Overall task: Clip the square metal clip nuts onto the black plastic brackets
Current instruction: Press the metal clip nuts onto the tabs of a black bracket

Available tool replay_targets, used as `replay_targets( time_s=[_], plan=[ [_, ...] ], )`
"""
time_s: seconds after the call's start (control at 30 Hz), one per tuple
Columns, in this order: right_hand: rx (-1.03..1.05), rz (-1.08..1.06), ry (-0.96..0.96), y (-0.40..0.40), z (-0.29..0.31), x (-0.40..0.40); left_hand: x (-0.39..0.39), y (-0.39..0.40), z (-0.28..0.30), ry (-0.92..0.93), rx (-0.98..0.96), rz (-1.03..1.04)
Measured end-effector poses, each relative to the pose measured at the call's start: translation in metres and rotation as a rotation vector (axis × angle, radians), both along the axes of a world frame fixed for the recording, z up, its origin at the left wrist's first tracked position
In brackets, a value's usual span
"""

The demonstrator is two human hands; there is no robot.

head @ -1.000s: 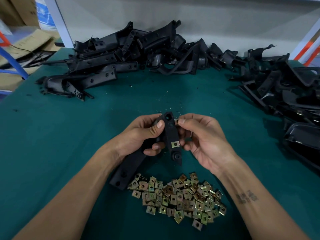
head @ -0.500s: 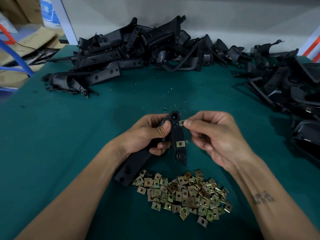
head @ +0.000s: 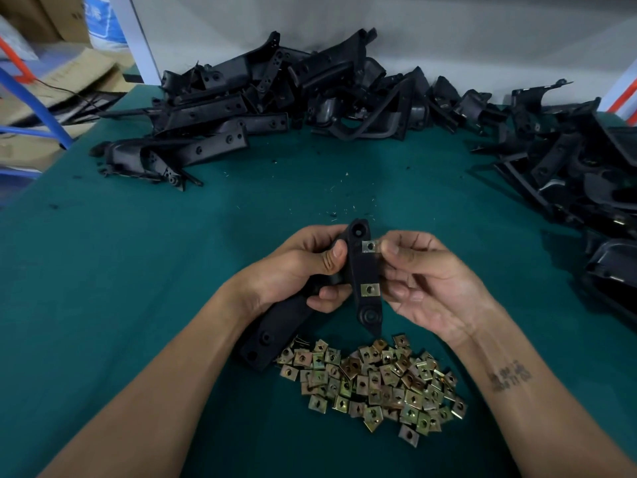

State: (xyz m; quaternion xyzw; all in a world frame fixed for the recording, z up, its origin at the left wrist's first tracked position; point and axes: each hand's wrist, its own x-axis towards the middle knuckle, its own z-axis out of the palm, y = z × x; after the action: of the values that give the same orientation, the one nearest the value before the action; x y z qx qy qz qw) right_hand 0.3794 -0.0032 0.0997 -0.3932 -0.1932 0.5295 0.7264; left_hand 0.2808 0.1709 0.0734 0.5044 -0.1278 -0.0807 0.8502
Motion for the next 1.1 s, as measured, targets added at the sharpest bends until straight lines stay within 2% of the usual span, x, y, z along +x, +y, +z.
replay_targets(
  time_s=[0.07,0.33,0.7,0.97,1.1],
  plan=[
    [0.046,0.038,0.05,0.001,-0.002,0.0,-0.001,-0.002,0.002,-0.007,0.001,0.004],
    [-0.001,0.066,0.014,0.0,-0.002,0.003,-0.004,-0.004,0.005,0.039,0.019,-0.096],
    [-0.038,0.086,-0.235,0.0,-0.008,0.002,-0.006,-0.004,0.002,0.104,0.08,-0.007],
    [-0.065,0.122,-0.242,-0.002,-0.013,0.005,-0.004,-0.003,0.006,0.078,0.151,-0.045],
    [-0.127,-0.028,-0.257,0.002,-0.005,-0.006,-0.004,-0.011,0.001,0.125,0.124,-0.017]
  ],
)
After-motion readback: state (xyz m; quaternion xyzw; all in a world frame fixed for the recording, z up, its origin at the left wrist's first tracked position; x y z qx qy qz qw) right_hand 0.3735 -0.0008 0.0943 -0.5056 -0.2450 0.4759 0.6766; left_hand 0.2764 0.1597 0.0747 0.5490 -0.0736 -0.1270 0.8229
